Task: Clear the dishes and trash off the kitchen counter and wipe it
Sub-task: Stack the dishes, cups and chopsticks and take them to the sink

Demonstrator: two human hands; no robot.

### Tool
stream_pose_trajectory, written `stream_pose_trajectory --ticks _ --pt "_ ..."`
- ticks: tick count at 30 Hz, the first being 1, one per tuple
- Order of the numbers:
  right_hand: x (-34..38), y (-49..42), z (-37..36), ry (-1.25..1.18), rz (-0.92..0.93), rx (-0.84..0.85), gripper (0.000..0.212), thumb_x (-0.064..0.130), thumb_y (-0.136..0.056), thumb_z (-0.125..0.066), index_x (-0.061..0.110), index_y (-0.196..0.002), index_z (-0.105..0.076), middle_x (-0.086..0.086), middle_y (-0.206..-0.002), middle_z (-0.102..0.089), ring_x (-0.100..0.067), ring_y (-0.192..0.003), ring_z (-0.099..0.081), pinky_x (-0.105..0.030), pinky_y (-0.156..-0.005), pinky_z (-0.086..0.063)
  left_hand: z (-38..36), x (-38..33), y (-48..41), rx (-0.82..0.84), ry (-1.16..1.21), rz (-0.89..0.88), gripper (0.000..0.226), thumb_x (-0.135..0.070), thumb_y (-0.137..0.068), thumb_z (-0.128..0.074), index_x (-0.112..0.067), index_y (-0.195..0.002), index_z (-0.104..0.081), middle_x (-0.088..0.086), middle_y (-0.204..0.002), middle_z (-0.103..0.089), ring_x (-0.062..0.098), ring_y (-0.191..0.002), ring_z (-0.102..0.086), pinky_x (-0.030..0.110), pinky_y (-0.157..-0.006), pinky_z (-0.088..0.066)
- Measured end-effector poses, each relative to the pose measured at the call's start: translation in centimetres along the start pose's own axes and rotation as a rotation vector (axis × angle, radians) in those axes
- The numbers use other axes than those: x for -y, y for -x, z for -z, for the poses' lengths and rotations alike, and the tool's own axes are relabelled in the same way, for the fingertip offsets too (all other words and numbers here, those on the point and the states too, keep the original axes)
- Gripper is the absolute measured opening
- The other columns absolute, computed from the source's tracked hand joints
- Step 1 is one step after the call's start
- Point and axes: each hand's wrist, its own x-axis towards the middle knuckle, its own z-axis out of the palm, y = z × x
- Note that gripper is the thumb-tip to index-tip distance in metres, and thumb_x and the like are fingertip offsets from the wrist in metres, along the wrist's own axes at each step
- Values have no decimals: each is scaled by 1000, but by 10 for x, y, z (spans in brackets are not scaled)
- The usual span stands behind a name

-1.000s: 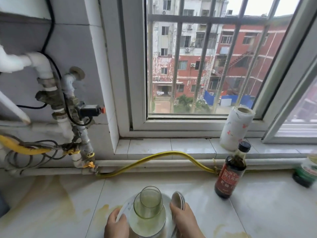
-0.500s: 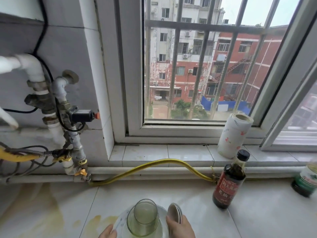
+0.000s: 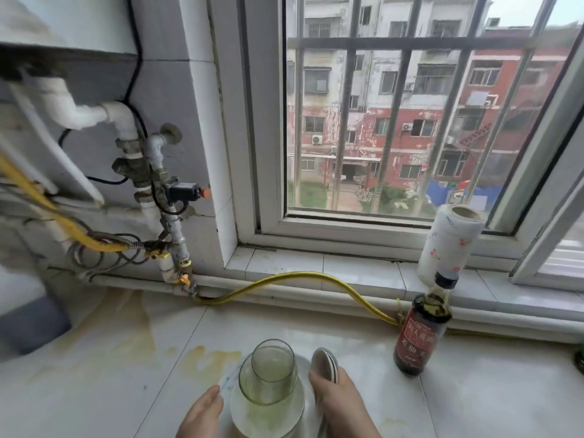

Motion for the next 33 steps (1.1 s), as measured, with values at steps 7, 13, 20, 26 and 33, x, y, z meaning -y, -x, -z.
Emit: stream_pose_trajectory --ticks 7,13,20,26,33 --pt "-8 17 12 32 11 132 21 24 -83 -68 13 -100 -61 -11 -96 -68 -26 -88 -66 -38 -79 -53 15 26 34 -77 56 32 35 -6 -94 -54 -2 -128 -58 13 -138 -52 27 -130 -46 35 -109 -29" --pt "-15 33 11 27 25 278 22 23 -83 -68 11 -101 -64 -13 -93 -72 -28 -86 -69 -40 -78 -55 28 49 54 -201 317 51 36 -6 -91 -58 -6 -126 -57 17 -127 -59 35 -117 -57 54 -106 -38" --pt "-20 46 1 44 49 430 24 18 -82 -65 5 -103 -63 -15 -92 -70 -30 -81 -67 -37 -69 -52 46 52 86 -286 398 9 36 -6 -91 -58 -7 -127 -56 12 -123 -57 33 -123 -53 51 -107 -38" --pt "-19 62 -15 55 81 548 9 9 -88 -61 7 -97 -62 -19 -90 -69 -28 -76 -64 -33 -66 -49 75 68 102 -300 445 -23 38 -25 -76 -74 -17 -112 -65 13 -121 -63 33 -114 -60 53 -102 -43" --pt "-23 93 -52 139 94 656 4 4 -87 -58 1 -87 -60 -13 -67 -59 -23 -61 -55 -29 -56 -44 128 89 100 -359 493 -10 65 -32 -57 -78 -18 -119 -65 15 -121 -66 34 -108 -65 55 -99 -46"
